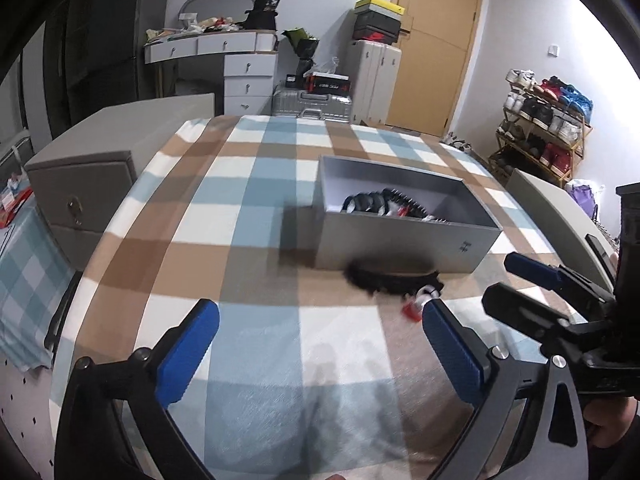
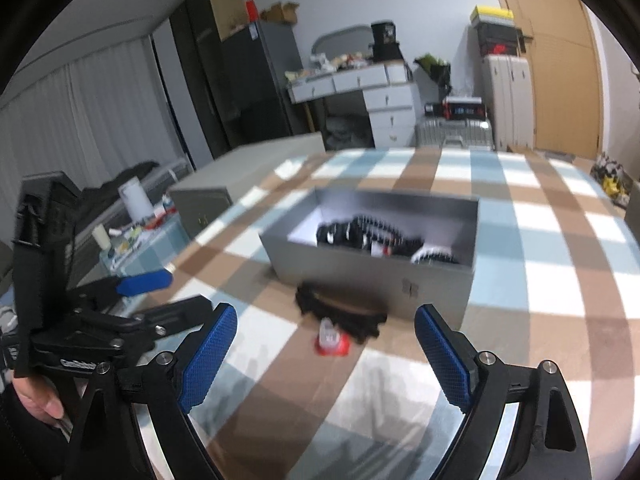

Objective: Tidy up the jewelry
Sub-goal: 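Grasp the small clear-and-red charm with the right tool and lift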

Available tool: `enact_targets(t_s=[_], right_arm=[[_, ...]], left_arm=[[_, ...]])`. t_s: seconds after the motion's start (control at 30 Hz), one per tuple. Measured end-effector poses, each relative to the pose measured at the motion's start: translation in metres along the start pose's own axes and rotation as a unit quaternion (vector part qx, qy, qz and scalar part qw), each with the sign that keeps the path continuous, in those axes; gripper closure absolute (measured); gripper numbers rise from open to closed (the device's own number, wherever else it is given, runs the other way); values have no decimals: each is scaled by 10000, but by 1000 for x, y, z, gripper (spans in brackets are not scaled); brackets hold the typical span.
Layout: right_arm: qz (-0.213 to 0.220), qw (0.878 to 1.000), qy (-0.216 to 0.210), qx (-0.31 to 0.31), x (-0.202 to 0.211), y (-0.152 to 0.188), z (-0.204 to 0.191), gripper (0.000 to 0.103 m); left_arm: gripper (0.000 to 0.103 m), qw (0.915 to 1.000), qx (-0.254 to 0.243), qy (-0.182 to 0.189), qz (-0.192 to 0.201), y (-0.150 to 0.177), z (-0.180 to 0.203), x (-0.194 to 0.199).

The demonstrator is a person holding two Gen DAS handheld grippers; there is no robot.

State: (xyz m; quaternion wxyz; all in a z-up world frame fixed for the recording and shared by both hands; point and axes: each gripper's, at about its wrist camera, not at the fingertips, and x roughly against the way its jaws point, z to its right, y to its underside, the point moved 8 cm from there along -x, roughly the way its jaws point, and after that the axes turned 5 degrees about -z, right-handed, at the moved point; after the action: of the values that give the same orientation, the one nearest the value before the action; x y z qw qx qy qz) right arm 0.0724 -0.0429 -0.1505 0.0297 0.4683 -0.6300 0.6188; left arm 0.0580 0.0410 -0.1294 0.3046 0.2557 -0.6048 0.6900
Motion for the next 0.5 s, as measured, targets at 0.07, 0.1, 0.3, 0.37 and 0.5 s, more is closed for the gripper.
enact_targets(t_s=[0.07, 0.1, 0.3, 0.37, 0.5], right_arm=[[-240, 9997, -15, -50, -11, 7, 2, 12], [-329, 9994, -43, -68, -15, 9, 2, 14], [-631, 9979, -99, 50, -31, 14, -6, 26], [-705, 9974, -87, 90, -36, 13, -9, 31], [-823, 9966, 11, 91, -45, 12, -10, 44]], left_arm=[[4, 10000, 71, -14, -52, 5, -4, -2], [4, 9999, 109, -30, -90, 7, -7, -3], [4, 9994, 241, -9, -250, 19, -16, -4], [4, 9993, 268, 7, -248, 21, -17, -2], [4, 9991, 317, 34, -262, 23, -20, -2]])
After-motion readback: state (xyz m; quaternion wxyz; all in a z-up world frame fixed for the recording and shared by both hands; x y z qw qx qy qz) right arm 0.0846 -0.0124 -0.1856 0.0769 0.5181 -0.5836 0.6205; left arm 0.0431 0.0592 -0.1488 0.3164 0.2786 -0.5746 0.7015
